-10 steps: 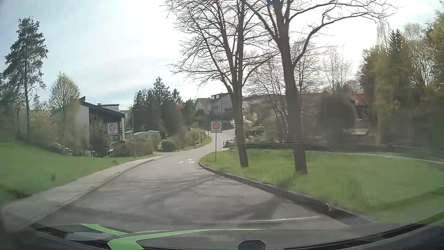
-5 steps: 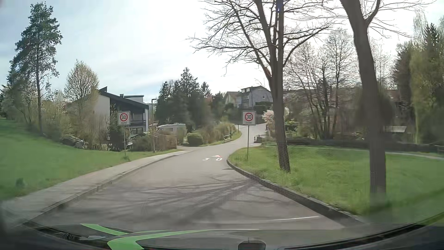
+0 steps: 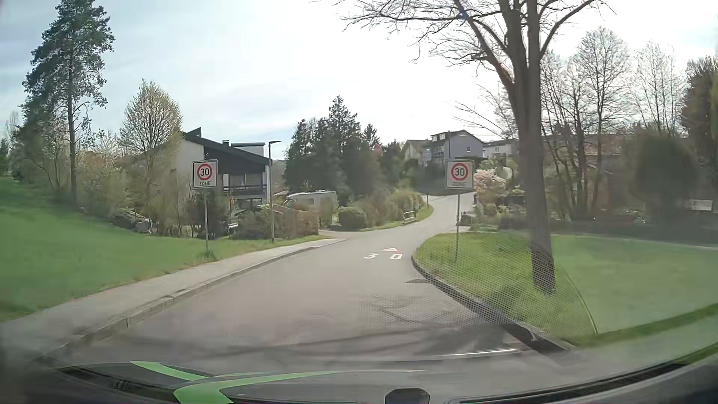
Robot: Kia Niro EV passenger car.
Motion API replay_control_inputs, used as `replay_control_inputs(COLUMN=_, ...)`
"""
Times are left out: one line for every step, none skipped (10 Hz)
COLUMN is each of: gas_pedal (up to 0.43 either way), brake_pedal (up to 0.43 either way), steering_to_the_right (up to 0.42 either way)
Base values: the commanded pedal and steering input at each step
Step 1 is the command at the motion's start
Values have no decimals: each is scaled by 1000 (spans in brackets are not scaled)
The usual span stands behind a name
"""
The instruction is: Follow the waypoints while adhering to traffic rules and regulations
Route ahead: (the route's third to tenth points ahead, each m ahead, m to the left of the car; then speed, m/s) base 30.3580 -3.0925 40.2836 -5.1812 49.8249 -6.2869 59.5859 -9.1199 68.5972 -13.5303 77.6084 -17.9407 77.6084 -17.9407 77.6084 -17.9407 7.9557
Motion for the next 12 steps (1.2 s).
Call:
replay_control_inputs(gas_pedal=0, brake_pedal=0, steering_to_the_right=-40)
replay_control_inputs(gas_pedal=0, brake_pedal=0, steering_to_the_right=-26)
replay_control_inputs(gas_pedal=0, brake_pedal=0, steering_to_the_right=-19)
replay_control_inputs(gas_pedal=0, brake_pedal=0, steering_to_the_right=-14)
replay_control_inputs(gas_pedal=0, brake_pedal=0, steering_to_the_right=-10)
replay_control_inputs(gas_pedal=0, brake_pedal=0, steering_to_the_right=-6)
replay_control_inputs(gas_pedal=0, brake_pedal=0, steering_to_the_right=-4)
replay_control_inputs(gas_pedal=0, brake_pedal=0, steering_to_the_right=-1)
replay_control_inputs(gas_pedal=0, brake_pedal=0, steering_to_the_right=3)
replay_control_inputs(gas_pedal=0, brake_pedal=0, steering_to_the_right=9)
replay_control_inputs(gas_pedal=0, brake_pedal=0, steering_to_the_right=15)
replay_control_inputs(gas_pedal=0, brake_pedal=0, steering_to_the_right=19)
